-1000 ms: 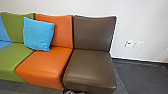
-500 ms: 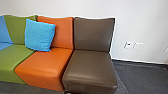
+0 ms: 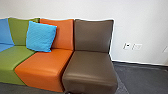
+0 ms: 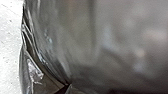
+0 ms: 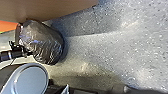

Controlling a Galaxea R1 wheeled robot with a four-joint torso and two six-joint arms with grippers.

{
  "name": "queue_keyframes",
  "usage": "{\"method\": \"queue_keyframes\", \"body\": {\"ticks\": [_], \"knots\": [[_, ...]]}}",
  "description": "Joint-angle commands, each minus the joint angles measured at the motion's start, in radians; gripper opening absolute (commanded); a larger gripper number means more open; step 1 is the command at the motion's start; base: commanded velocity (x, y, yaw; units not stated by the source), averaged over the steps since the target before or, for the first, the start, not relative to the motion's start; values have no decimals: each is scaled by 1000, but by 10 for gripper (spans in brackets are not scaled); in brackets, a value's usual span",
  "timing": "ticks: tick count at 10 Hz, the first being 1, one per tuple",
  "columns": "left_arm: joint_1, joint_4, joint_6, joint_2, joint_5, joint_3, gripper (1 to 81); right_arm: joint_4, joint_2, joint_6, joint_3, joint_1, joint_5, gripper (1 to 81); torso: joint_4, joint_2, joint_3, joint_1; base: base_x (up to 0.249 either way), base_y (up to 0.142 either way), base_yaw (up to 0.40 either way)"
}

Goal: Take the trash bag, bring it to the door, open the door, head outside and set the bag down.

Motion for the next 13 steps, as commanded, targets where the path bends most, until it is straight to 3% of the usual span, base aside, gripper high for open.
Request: {"method": "queue_keyframes", "body": {"ticks": [1,2,3,5,7,8,13], "knots": [[-72,-4,5,-10,59,-3,811,22,-58,2,25,81,-45,811,0,1,-93,0,0,0,0],[-66,-6,5,-11,58,-4,811,22,-58,2,25,81,-45,811,0,-7,-107,3,0,0,0],[-65,-4,5,-11,58,-4,811,23,-57,2,26,79,-45,811,0,-14,-44,7,0,0,0],[-62,-4,5,-14,58,-6,811,23,-58,2,28,79,-45,811,0,-15,-94,8,0,0,0],[-53,-4,14,-13,58,-4,811,23,-60,2,28,76,-45,811,0,-15,-106,9,0,0,0],[-51,-4,15,-13,56,-6,10,23,-60,2,25,75,-45,811,0,-15,-105,9,0,0,0],[-45,-4,25,-14,58,-6,10,22,-56,2,22,70,-45,811,0,-15,-105,9,0,0,0]]}}
